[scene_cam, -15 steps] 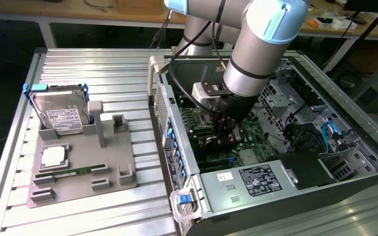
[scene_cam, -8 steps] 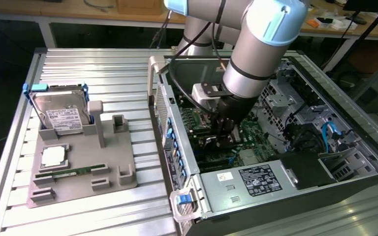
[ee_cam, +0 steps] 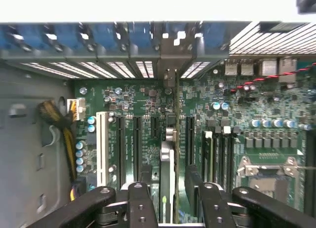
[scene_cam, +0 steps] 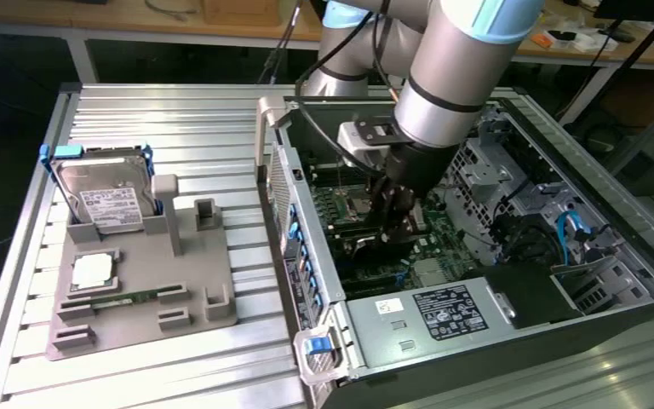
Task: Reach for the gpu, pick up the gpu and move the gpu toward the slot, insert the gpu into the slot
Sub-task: 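Insert the gpu into the slot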
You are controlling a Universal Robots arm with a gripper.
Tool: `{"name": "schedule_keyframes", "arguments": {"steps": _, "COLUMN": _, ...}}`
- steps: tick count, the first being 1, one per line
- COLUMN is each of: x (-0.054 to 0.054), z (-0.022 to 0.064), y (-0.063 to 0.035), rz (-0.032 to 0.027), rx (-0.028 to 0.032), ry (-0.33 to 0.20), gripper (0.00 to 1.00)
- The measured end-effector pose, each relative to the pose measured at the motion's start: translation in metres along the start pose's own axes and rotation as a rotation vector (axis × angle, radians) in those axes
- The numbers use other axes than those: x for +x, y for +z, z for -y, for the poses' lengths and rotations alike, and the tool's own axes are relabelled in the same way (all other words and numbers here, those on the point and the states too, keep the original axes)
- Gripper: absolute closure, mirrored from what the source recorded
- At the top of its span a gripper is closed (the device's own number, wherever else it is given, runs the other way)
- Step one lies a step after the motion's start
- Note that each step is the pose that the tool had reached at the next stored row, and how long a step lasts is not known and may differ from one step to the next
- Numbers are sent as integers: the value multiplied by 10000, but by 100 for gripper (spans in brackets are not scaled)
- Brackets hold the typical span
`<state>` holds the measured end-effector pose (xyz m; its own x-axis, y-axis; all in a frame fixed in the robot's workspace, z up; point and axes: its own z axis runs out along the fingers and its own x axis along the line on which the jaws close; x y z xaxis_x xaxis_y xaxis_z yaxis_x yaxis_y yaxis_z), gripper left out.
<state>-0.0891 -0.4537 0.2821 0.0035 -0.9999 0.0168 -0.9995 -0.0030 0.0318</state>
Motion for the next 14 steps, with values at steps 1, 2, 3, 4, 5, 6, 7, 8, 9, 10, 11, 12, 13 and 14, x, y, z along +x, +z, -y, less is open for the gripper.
{"name": "schedule_keyframes", "arguments": {"steps": 1, "x": 1, "z": -1, "y": -40, "rz": -15, "rx": 1, "ry": 0, "gripper": 60}}
{"name": "schedule_keyframes", "arguments": {"steps": 2, "x": 1, "z": -2, "y": -66, "rz": -27, "rx": 2, "ry": 1, "gripper": 60}}
{"name": "schedule_keyframes", "arguments": {"steps": 3, "x": 1, "z": -2, "y": -83, "rz": -39, "rx": 2, "ry": 1, "gripper": 60}}
{"name": "schedule_keyframes", "arguments": {"steps": 4, "x": 0, "z": -2, "y": -85, "rz": -41, "rx": 5, "ry": 1, "gripper": 60}}
{"name": "schedule_keyframes", "arguments": {"steps": 5, "x": 1, "z": -3, "y": -84, "rz": -40, "rx": 6, "ry": 1, "gripper": 61}}
{"name": "schedule_keyframes", "arguments": {"steps": 6, "x": 0, "z": -3, "y": -84, "rz": -40, "rx": 7, "ry": 1, "gripper": 68}}
{"name": "schedule_keyframes", "arguments": {"steps": 7, "x": 1, "z": -3, "y": -85, "rz": -41, "rx": 6, "ry": 1, "gripper": 68}}
{"name": "schedule_keyframes", "arguments": {"steps": 8, "x": 1, "z": -3, "y": -85, "rz": -41, "rx": 6, "ry": 1, "gripper": 74}}
{"name": "schedule_keyframes", "arguments": {"steps": 9, "x": 1, "z": -3, "y": -85, "rz": -42, "rx": 6, "ry": 1, "gripper": 80}}
{"name": "schedule_keyframes", "arguments": {"steps": 10, "x": 1, "z": -3, "y": -86, "rz": -42, "rx": 6, "ry": 1, "gripper": 86}}
{"name": "schedule_keyframes", "arguments": {"steps": 11, "x": 1, "z": -3, "y": -86, "rz": -42, "rx": 6, "ry": 1, "gripper": 86}}
{"name": "schedule_keyframes", "arguments": {"steps": 12, "x": 1, "z": -3, "y": -86, "rz": -42, "rx": 6, "ry": 2, "gripper": 89}}
{"name": "schedule_keyframes", "arguments": {"steps": 13, "x": 1, "z": -3, "y": -86, "rz": -42, "rx": 6, "ry": 2, "gripper": 89}}
{"name": "schedule_keyframes", "arguments": {"steps": 14, "x": 1, "z": -3, "y": -86, "rz": -42, "rx": 6, "ry": 2, "gripper": 89}}
